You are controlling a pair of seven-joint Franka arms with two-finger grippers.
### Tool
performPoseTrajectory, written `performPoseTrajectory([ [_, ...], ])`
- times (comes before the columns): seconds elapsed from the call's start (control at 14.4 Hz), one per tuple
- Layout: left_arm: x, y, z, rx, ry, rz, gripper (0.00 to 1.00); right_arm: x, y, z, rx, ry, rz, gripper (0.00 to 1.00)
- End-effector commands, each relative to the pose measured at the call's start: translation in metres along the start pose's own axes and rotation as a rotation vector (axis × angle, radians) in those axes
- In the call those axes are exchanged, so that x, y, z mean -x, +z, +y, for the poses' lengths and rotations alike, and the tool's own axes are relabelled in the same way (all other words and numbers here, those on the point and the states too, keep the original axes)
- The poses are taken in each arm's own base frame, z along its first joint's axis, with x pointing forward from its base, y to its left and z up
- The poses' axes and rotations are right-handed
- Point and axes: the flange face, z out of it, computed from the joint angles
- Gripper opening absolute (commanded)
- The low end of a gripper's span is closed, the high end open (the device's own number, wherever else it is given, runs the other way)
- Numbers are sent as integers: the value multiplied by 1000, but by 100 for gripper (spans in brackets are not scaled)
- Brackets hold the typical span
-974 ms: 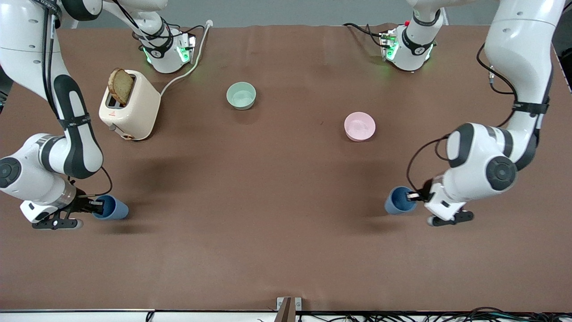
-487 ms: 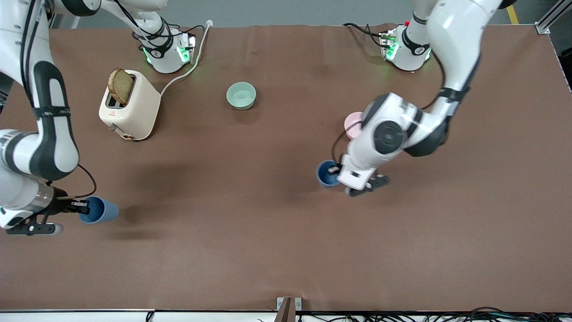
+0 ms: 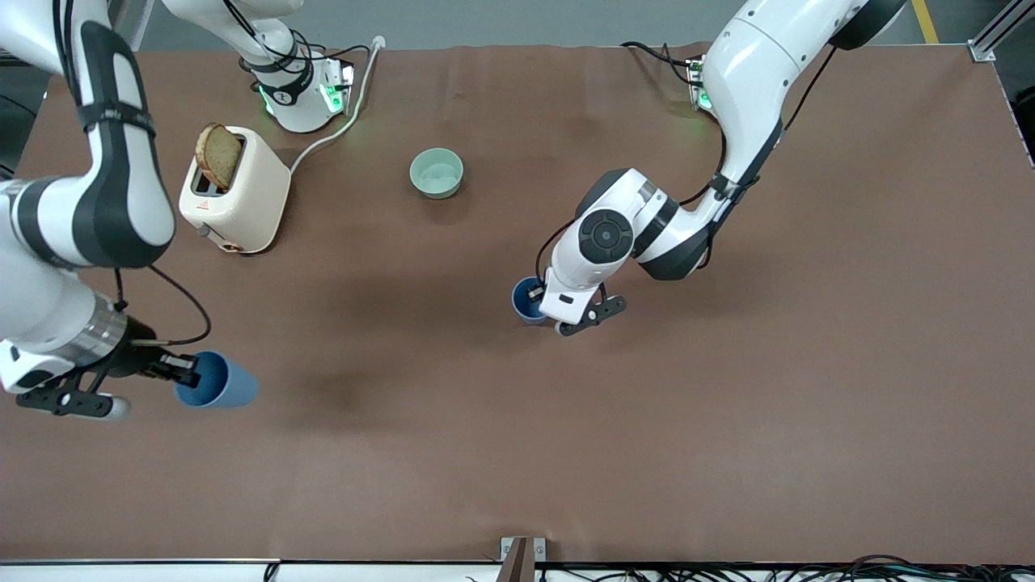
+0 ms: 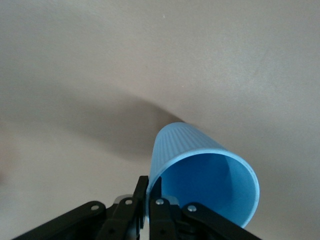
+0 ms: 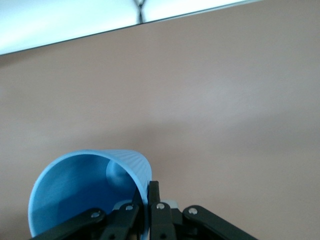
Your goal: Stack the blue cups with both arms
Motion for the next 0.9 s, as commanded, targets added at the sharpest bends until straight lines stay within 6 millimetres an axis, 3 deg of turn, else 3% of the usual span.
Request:
performPoseTrajectory([
  [0.0,-3,-3,8,22,-11,21,52,38,-36,-61,-42,102,-28,1],
  [0.07,-7,-14,8,36,-22,27,96,53,-46,-84,-43,119,-48,1],
  [0.14,-12,-29,9,54,-24,45,100,68,-52,-106,-44,131,-69,1],
  [0.35,-34,-105,-1,74,-50,93,100,117,-48,-194,-56,121,-92,1],
  [0.42,-42,-135,-9,72,-64,108,100,143,-44,-232,-24,117,-79,1],
  [0.63,-71,-225,-48,86,-73,174,100,214,-6,-324,-6,88,-69,1],
  [0.7,-81,-251,-66,83,-46,196,100,218,0,-335,-28,111,-57,1],
  [0.83,-96,-298,-107,48,12,221,100,229,38,-356,-41,106,-63,1],
])
